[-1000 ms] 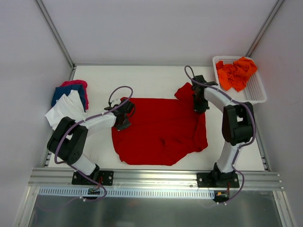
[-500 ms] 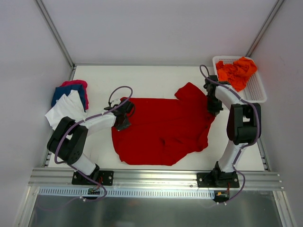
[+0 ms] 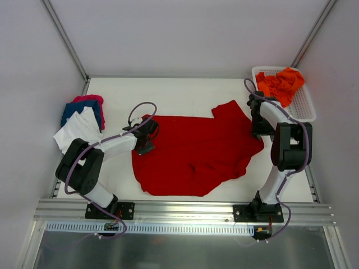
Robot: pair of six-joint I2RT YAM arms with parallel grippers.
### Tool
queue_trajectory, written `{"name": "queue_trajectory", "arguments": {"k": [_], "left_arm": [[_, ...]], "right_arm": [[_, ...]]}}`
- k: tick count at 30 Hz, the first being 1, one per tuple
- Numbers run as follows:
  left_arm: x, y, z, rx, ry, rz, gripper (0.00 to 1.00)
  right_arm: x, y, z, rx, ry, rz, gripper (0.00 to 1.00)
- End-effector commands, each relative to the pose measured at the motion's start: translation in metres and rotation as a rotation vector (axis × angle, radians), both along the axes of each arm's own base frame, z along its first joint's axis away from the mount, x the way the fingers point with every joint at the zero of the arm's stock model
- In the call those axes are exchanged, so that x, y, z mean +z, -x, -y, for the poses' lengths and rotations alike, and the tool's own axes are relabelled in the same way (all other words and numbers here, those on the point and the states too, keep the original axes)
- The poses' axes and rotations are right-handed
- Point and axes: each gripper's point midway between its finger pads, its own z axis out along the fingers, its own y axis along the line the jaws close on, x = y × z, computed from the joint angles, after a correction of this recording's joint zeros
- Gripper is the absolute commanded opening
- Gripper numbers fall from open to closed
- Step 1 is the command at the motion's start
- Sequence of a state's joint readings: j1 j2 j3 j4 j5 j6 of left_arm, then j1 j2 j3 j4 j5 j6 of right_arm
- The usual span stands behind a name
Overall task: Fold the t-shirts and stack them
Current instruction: Flatten the tshirt out
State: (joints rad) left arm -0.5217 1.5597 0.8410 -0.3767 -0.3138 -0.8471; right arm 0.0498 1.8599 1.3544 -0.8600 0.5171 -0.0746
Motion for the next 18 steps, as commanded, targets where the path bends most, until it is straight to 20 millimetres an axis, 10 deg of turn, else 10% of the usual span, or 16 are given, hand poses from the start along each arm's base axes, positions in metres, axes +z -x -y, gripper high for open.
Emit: {"name": "queue_trajectory", "arguments": {"k": [1, 6, 11, 18], "left_arm": [[0.005, 0.002, -0.008, -0.014, -0.021, 0.008, 0.0], [0.043, -0.015, -0.011, -0.024, -0.024, 0.137, 0.03], [0.105, -0.043, -0.006, -0.033, -0.005, 0.31, 0.78], [0.114, -0.083, -0.011, -0.018, -0.108, 0.26, 0.89]], "right_arm": [[0.025, 0.007, 0.011, -0.023, 0.039, 0.036, 0.68], [0.074, 0.005, 0.003, -0.006, -0.016, 0.234, 0.77], [0.114, -0.015, -0.047, 0.133, -0.285, 0.444, 0.77], [0.086, -0.054, -0.095, 0.196, -0.54, 0.358, 0.76]]}}
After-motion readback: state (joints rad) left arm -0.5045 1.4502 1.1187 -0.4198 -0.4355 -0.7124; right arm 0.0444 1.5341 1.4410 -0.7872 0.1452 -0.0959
